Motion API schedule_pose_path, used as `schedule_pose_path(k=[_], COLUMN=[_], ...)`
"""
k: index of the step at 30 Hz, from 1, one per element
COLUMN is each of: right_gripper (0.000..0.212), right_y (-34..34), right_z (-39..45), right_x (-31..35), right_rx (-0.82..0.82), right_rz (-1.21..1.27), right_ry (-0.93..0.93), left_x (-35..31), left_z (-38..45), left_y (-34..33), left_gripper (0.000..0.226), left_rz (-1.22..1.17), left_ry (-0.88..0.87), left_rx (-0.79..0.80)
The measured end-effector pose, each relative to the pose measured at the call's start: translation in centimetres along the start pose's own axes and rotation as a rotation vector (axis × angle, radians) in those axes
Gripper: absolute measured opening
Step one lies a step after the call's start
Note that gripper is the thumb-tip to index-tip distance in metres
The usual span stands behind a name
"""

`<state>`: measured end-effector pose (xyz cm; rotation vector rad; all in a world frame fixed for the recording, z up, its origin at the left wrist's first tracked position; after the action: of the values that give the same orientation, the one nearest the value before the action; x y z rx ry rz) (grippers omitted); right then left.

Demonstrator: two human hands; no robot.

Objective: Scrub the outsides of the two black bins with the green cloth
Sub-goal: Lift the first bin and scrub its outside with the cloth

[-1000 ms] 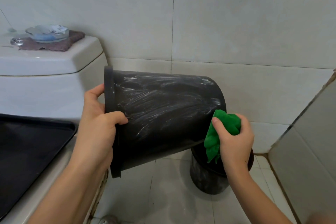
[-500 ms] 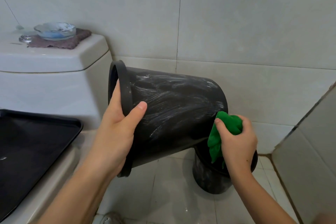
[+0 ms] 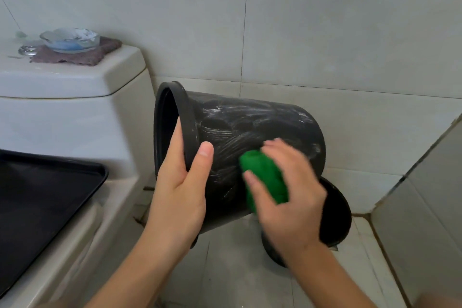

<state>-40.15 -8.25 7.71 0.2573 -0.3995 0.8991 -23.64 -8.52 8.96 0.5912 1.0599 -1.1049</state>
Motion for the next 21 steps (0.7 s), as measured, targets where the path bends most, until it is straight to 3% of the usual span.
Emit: schedule_pose_path(k=[2, 4, 6, 9, 12, 17, 21], right_gripper=[0.033, 0.036, 0.041, 0.050, 0.036, 0.034, 0.038], right_y=[-1.0, -0.8, 0.3, 2.3, 3.2, 1.3, -1.4], right_z=[-1.5, -1.4, -0.4, 1.5, 2.2, 0.4, -3.3], right_x=[2.6, 2.3, -0.4, -6.0, -8.1, -4.6, 3.0], right_rx=[0.075, 0.081, -0.005, -0.148, -0.225, -0.159, -0.014], right_rz=[0.048, 0.028, -0.044, -0.111, -0.159, -0.170, -0.057], right_ry=[0.166, 0.216, 0.112, -0.234, -0.356, -0.283, 0.062], left_x=[0.3, 0.5, 0.5, 0.6, 0.8, 0.9, 1.0], left_z=[0.1, 0.2, 0.1, 0.0, -0.2, -0.3, 0.2], left_y=[0.3, 0.7, 1.0, 1.2, 1.0, 0.0, 0.2], left_gripper=[0.047, 0.046, 0.046, 0.045, 0.047, 0.051, 0.049], left_rz=[-0.002, 0.002, 0.015, -0.015, -0.057, -0.033, -0.034], left_ry=[0.002, 0.006, 0.002, 0.011, 0.019, 0.004, -0.006], left_rx=[-0.014, -0.020, -0.022, -0.019, -0.023, -0.024, -0.043])
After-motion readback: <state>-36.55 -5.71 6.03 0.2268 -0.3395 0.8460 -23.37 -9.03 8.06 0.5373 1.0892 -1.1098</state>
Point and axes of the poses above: each hand's wrist, its own z-axis towards the middle knuckle, its own y-axis out of the back of the hand, x = y × z, the point moved 9 cm from there along z, towards the middle knuckle, and after that the axes turned 12 degrees about -x, right-handed, at the moved point
